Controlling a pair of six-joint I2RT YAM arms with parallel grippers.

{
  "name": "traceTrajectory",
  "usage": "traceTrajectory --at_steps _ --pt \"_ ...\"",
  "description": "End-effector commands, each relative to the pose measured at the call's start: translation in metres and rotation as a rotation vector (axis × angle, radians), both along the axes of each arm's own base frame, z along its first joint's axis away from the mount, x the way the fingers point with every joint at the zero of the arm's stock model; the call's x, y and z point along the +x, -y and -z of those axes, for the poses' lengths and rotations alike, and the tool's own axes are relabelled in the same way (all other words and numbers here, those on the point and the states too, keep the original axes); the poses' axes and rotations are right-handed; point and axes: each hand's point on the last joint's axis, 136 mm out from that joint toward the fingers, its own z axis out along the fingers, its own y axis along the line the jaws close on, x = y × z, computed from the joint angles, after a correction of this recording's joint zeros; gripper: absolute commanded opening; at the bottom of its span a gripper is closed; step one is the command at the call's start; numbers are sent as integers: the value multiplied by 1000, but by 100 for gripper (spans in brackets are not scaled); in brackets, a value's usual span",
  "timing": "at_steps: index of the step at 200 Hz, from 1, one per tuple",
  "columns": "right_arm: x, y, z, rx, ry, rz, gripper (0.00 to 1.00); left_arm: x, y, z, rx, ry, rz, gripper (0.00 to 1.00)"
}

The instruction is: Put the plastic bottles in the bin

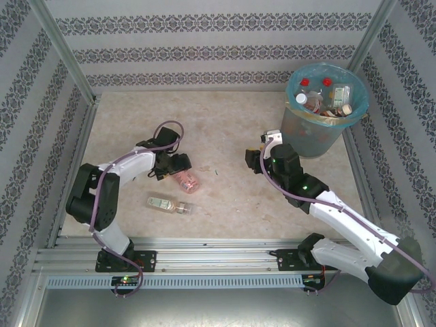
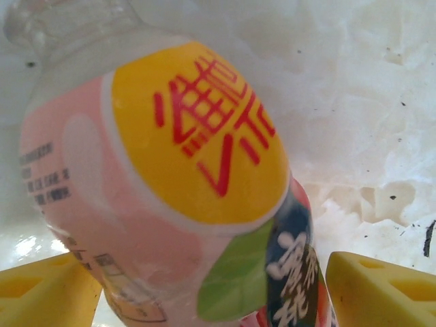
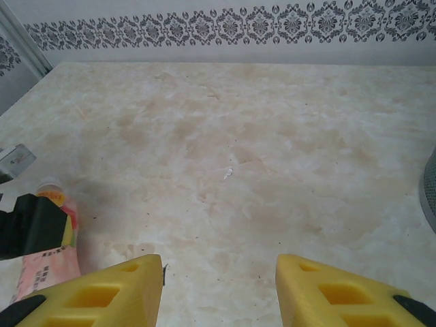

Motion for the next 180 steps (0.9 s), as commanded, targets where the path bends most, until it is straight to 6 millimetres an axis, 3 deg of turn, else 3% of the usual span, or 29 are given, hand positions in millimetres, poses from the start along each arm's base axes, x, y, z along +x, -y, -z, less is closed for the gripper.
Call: traceTrajectory --at_steps 1,148,180 --pt "2 -3 -4 27 17 8 48 -1 17 -4 -6 -10 96 85" --pt "5 -4 0 22 5 11 50 5 62 5 -102 -35 204 80" --pt "5 -4 1 28 2 13 50 5 69 8 -127 -45 215 71"
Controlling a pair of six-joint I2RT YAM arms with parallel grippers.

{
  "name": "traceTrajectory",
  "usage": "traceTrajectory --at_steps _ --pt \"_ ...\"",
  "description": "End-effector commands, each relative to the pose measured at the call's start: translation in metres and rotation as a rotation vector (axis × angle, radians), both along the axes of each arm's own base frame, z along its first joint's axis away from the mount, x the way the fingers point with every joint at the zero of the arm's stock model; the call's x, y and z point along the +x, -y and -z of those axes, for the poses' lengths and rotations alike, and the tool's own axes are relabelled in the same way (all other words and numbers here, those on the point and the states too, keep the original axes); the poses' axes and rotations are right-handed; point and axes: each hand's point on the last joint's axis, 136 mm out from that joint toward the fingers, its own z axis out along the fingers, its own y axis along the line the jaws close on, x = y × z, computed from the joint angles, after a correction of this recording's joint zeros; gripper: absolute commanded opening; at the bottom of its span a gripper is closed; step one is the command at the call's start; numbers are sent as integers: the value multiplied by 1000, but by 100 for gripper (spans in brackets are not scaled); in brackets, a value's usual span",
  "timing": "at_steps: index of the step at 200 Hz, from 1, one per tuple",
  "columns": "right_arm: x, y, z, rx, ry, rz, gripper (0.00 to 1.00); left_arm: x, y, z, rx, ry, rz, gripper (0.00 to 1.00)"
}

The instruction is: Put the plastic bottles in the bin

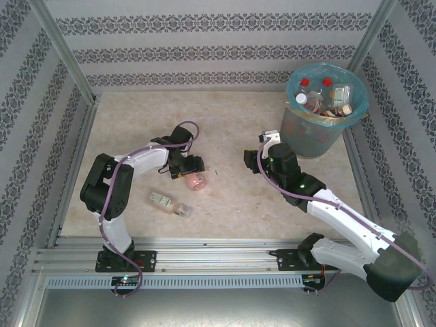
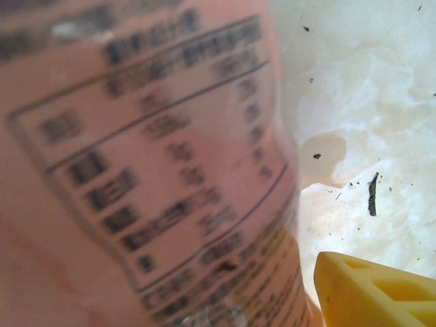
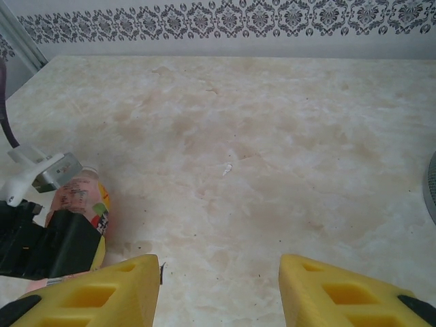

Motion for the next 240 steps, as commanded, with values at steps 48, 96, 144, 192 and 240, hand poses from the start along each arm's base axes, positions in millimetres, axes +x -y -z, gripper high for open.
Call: traceTrajectory --at_steps 48,96,144,192,240 --pt "4 -3 -26 37 51 3 51 24 15 -36 -41 133 24 59" --pt "7 -8 -105 38 170 -74 53 62 19 -134 -55 480 55 56" --pt "12 -5 -152 36 299 -112 53 78 21 -231 -36 833 120 52" --pt "20 -13 -167 81 306 -131 52 45 51 -294 -104 1133 368 50" --pt "2 -32 -211 229 398 -273 52 6 89 -339 -181 1447 626 48"
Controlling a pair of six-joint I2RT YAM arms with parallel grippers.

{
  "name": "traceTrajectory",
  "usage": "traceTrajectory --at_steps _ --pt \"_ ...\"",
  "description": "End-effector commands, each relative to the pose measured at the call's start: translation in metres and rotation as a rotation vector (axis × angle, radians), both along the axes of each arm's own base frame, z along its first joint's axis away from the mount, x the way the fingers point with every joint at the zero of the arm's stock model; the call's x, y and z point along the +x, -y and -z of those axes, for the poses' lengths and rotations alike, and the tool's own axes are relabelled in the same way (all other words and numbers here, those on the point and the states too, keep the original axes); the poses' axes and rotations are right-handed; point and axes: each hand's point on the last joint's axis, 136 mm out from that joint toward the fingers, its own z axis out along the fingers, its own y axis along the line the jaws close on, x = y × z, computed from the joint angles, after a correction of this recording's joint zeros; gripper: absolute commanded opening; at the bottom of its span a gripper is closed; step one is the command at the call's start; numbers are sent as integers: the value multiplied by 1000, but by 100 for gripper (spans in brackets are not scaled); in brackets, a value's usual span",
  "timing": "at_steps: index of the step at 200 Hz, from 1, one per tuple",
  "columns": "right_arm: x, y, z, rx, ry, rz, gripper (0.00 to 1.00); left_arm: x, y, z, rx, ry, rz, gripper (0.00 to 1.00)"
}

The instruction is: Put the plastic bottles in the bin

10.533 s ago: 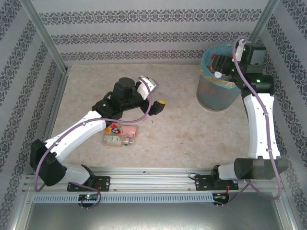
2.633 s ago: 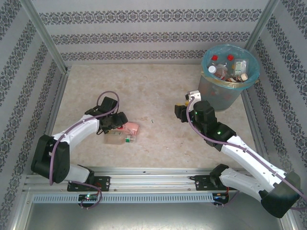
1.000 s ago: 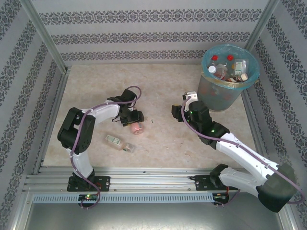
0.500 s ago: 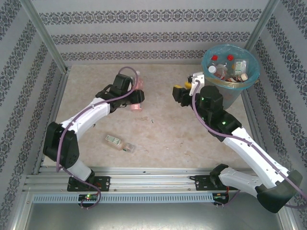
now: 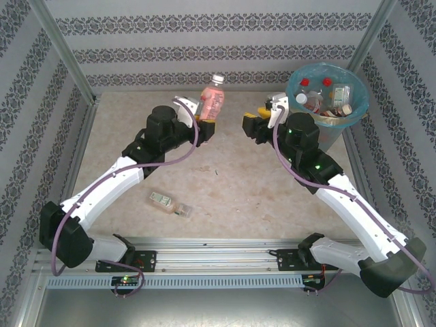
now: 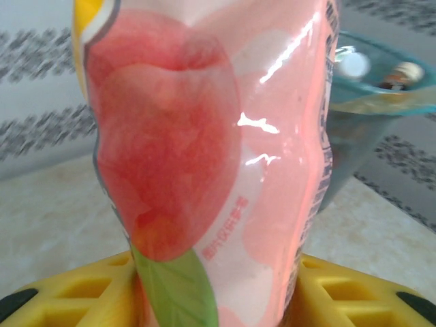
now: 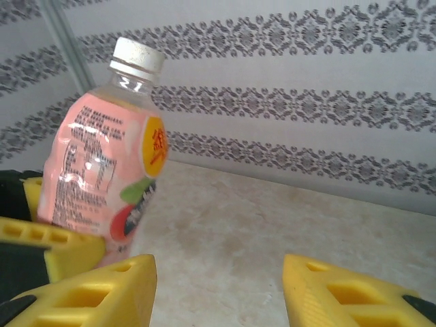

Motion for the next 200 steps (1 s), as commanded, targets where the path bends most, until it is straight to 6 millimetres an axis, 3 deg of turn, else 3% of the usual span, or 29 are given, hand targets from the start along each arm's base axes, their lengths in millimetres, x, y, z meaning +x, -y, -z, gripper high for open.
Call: traceTrajectory --at_steps 1,47,100,128,166,200 --pt "-18 -11 -54 118 114 -122 52 -18 23 -48 -14 277 163 48" --pt "-46 -13 -115 199 236 -221 52 -36 44 -71 -10 443 251 47" --pt "-54 -20 -144 266 199 -293 50 -50 50 -78 65 558 278 46" --pt "-49 -20 -147 275 163 -279 51 -51 52 -78 96 591 288 46" --pt "-38 -10 -130 257 81 -178 52 -55 50 -86 91 638 281 44" --pt "-37 -2 -118 267 57 -134 51 -50 53 -69 139 620 286 43"
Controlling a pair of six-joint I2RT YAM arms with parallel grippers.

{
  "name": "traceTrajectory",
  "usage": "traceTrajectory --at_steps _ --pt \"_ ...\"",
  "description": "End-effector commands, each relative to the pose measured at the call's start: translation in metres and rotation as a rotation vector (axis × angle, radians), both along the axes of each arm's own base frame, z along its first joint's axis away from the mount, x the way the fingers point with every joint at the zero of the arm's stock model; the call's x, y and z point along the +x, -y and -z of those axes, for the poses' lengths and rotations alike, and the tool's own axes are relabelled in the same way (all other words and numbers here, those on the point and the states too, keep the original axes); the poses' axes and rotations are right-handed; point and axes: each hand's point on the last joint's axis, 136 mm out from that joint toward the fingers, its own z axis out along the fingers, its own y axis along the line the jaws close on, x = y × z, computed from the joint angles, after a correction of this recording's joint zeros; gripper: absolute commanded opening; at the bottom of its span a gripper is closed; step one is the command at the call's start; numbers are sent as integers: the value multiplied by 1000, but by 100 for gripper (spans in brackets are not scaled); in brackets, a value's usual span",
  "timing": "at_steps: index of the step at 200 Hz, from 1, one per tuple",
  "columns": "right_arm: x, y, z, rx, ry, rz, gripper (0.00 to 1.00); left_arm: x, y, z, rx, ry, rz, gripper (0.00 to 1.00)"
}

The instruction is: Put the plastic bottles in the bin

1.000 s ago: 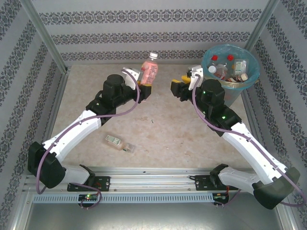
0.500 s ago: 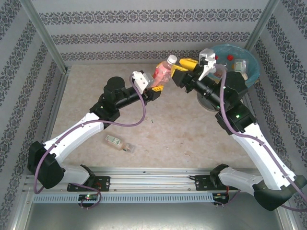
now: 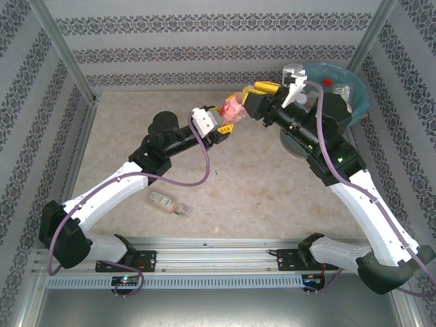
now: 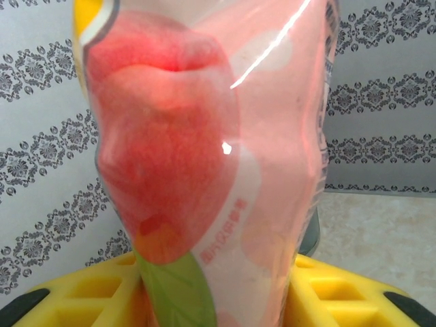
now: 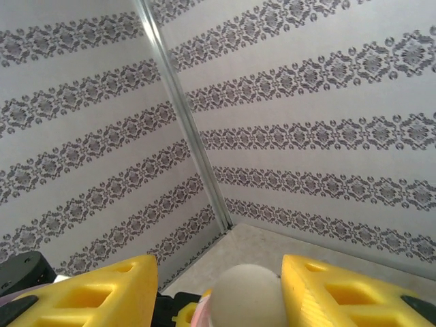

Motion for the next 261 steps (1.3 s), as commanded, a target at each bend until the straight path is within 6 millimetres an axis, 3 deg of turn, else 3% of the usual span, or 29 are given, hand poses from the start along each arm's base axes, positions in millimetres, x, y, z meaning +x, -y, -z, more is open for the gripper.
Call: traceTrajectory --at_steps 1,70,130,172,214,261 --pt "2 12 7 13 -41 55 51 -11 2 -20 -11 101 18 43" --pt "7 -16 22 -4 -146 -75 47 -21 9 -27 -23 127 43 42" --pt "4 -24 36 -10 -195 -116 38 -34 13 -15 49 130 42 42" --pt "3 -19 35 -17 -177 -96 34 -38 18 -12 70 141 41 42" --pt "0 -16 38 -16 -166 -82 50 -41 19 -11 76 134 47 42" --pt "-4 -29 46 -33 -181 -111 53 -47 22 -8 90 127 58 42"
